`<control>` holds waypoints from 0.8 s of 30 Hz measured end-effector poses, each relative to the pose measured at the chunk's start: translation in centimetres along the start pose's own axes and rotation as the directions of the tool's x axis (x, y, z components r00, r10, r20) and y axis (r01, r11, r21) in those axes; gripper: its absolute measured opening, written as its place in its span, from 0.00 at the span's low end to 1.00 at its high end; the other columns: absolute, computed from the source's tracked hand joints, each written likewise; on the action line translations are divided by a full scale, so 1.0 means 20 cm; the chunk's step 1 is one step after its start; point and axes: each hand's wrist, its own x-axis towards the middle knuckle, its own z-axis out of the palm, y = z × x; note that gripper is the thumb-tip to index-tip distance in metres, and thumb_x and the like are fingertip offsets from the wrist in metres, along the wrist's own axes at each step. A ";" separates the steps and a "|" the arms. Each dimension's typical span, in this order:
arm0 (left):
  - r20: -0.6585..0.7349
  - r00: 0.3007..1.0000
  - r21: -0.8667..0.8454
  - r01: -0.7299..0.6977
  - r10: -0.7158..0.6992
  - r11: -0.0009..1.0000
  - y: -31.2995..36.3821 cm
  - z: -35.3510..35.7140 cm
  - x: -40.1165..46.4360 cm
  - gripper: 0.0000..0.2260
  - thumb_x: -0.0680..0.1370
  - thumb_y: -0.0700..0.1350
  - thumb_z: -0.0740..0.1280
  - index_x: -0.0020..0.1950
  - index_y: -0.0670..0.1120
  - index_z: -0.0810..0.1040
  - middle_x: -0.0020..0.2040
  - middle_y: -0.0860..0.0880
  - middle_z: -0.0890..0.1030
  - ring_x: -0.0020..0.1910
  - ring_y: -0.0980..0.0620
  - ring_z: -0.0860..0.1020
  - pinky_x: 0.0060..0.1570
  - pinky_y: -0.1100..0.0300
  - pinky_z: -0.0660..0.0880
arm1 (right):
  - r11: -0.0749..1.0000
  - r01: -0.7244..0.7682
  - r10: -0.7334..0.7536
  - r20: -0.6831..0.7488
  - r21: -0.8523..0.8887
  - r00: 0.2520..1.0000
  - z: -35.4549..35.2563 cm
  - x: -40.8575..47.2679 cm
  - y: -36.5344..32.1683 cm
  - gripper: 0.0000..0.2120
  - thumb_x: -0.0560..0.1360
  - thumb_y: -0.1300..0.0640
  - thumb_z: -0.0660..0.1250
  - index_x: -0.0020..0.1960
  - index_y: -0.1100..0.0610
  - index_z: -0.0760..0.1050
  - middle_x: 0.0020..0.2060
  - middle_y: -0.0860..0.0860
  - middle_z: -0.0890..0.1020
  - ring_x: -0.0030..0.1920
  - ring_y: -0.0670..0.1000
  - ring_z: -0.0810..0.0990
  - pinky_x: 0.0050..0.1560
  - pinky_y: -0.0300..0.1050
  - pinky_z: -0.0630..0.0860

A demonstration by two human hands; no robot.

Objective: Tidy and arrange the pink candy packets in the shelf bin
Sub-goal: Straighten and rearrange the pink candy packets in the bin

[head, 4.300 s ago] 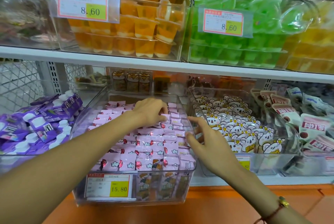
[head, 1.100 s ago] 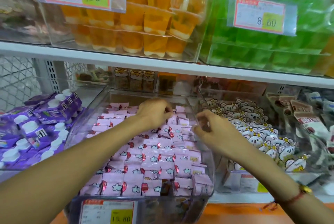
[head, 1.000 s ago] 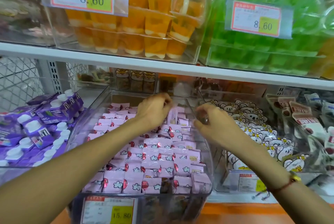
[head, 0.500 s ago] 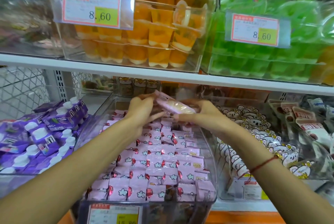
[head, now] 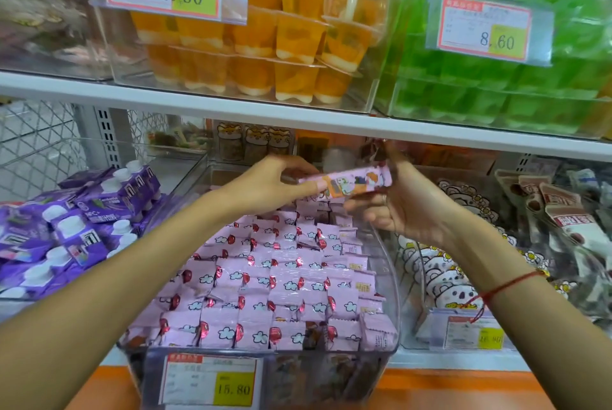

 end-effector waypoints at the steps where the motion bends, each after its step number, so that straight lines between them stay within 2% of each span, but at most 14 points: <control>1: 0.010 1.000 -0.002 0.026 -0.026 1.000 -0.01 0.01 0.01 0.07 0.76 0.55 0.66 0.52 0.57 0.76 0.52 0.56 0.79 0.51 0.55 0.78 0.46 0.63 0.74 | 0.999 0.040 -0.040 -0.052 0.003 0.998 0.00 0.01 0.00 0.35 0.74 0.29 0.47 0.49 0.57 0.77 0.37 0.58 0.84 0.27 0.50 0.82 0.21 0.34 0.73; 3: -0.010 0.997 -0.026 0.078 -0.078 0.997 -0.03 0.04 0.02 0.10 0.76 0.57 0.64 0.53 0.55 0.77 0.48 0.57 0.79 0.46 0.55 0.78 0.35 0.66 0.72 | 0.986 0.163 -0.157 -0.115 0.045 0.981 -0.01 0.01 0.02 0.27 0.74 0.33 0.54 0.49 0.56 0.76 0.37 0.53 0.85 0.34 0.49 0.84 0.28 0.36 0.77; 4: -0.040 0.994 -0.046 0.096 -0.098 0.994 -0.04 0.06 0.03 0.13 0.76 0.58 0.64 0.55 0.53 0.77 0.45 0.57 0.78 0.42 0.55 0.78 0.32 0.66 0.70 | 0.968 0.241 -0.232 -0.117 0.069 0.966 -0.01 0.00 0.03 0.22 0.74 0.38 0.60 0.49 0.57 0.76 0.36 0.51 0.85 0.37 0.48 0.84 0.32 0.36 0.78; 6: -0.086 0.992 -0.046 0.088 -0.092 0.995 -0.05 0.09 0.04 0.18 0.76 0.57 0.64 0.59 0.48 0.77 0.44 0.57 0.78 0.40 0.59 0.76 0.33 0.65 0.69 | 0.925 0.380 -0.373 -0.146 0.019 0.916 -0.01 0.02 0.07 0.12 0.74 0.52 0.67 0.51 0.60 0.76 0.40 0.53 0.85 0.41 0.48 0.84 0.41 0.36 0.79; 8: -0.059 0.996 0.016 0.060 -0.059 0.998 -0.06 0.12 0.03 0.21 0.77 0.57 0.63 0.64 0.47 0.76 0.49 0.53 0.80 0.43 0.58 0.77 0.38 0.61 0.74 | 0.885 0.438 -0.464 -0.251 -0.155 0.849 -0.02 0.03 0.09 0.13 0.73 0.61 0.69 0.57 0.63 0.74 0.47 0.56 0.84 0.47 0.52 0.83 0.51 0.43 0.79; 10: 0.000 0.999 0.206 0.040 -0.041 0.978 -0.10 0.14 0.02 0.19 0.79 0.55 0.60 0.67 0.47 0.72 0.51 0.51 0.80 0.45 0.52 0.78 0.43 0.55 0.77 | 0.819 0.430 -0.555 -0.334 -0.379 0.762 -0.01 0.04 0.10 0.15 0.73 0.62 0.70 0.58 0.63 0.72 0.50 0.56 0.83 0.51 0.52 0.82 0.56 0.46 0.77; 11: 0.032 0.999 0.357 0.021 -0.035 0.934 -0.12 0.14 0.01 0.17 0.81 0.54 0.59 0.66 0.47 0.72 0.49 0.50 0.79 0.44 0.51 0.77 0.43 0.55 0.76 | 0.770 0.423 -0.604 -0.332 -0.479 0.724 0.00 0.04 0.10 0.14 0.74 0.62 0.70 0.57 0.61 0.72 0.49 0.54 0.82 0.50 0.51 0.81 0.55 0.43 0.77; 13: 0.098 0.993 0.575 -0.004 -0.065 0.818 -0.17 0.15 -0.01 0.15 0.82 0.52 0.55 0.65 0.48 0.72 0.51 0.48 0.77 0.49 0.49 0.73 0.49 0.53 0.74 | 0.651 0.421 -0.686 -0.252 -0.632 0.683 0.01 0.05 0.11 0.10 0.74 0.63 0.69 0.53 0.56 0.71 0.46 0.50 0.81 0.45 0.44 0.81 0.49 0.34 0.75; 15: 0.140 0.985 0.644 -0.010 -0.105 0.765 -0.20 0.15 -0.02 0.17 0.83 0.53 0.51 0.65 0.48 0.72 0.60 0.47 0.76 0.58 0.46 0.72 0.57 0.50 0.71 | 0.505 0.401 -0.710 -0.105 -0.764 0.696 0.04 0.05 0.12 0.09 0.75 0.62 0.67 0.52 0.53 0.70 0.43 0.45 0.79 0.41 0.37 0.79 0.43 0.29 0.73; 18: 0.158 0.982 0.671 -0.030 -0.103 0.741 -0.22 0.15 -0.02 0.18 0.83 0.53 0.50 0.65 0.49 0.73 0.64 0.48 0.75 0.62 0.45 0.70 0.61 0.49 0.69 | 0.287 0.360 -0.631 0.108 -0.888 0.768 0.08 0.06 0.09 0.09 0.77 0.59 0.66 0.56 0.56 0.71 0.46 0.50 0.80 0.45 0.47 0.81 0.47 0.40 0.76; 20: 0.163 0.982 0.665 -0.038 -0.096 0.746 -0.22 0.15 -0.01 0.18 0.83 0.53 0.50 0.65 0.49 0.73 0.65 0.48 0.74 0.62 0.45 0.70 0.61 0.48 0.69 | 0.162 0.338 -0.516 0.212 -0.927 0.830 0.12 0.09 0.06 0.11 0.76 0.57 0.67 0.57 0.58 0.72 0.49 0.53 0.81 0.48 0.52 0.81 0.51 0.47 0.78; 22: 0.152 0.985 0.647 -0.037 -0.080 0.762 -0.22 0.15 -0.01 0.18 0.83 0.54 0.51 0.66 0.50 0.72 0.65 0.48 0.74 0.63 0.45 0.70 0.61 0.48 0.69 | 0.066 0.264 -0.395 0.218 -0.962 0.893 0.15 0.13 0.06 0.12 0.75 0.56 0.69 0.56 0.59 0.75 0.51 0.55 0.82 0.50 0.54 0.80 0.53 0.51 0.77; 24: 0.132 0.989 0.630 -0.029 -0.070 0.776 -0.22 0.15 -0.01 0.18 0.82 0.54 0.53 0.68 0.50 0.71 0.64 0.48 0.74 0.63 0.45 0.71 0.60 0.50 0.69 | -0.038 0.185 -0.346 0.186 -0.982 0.920 0.17 0.16 0.10 0.10 0.76 0.55 0.67 0.54 0.58 0.77 0.49 0.55 0.82 0.49 0.54 0.80 0.53 0.51 0.77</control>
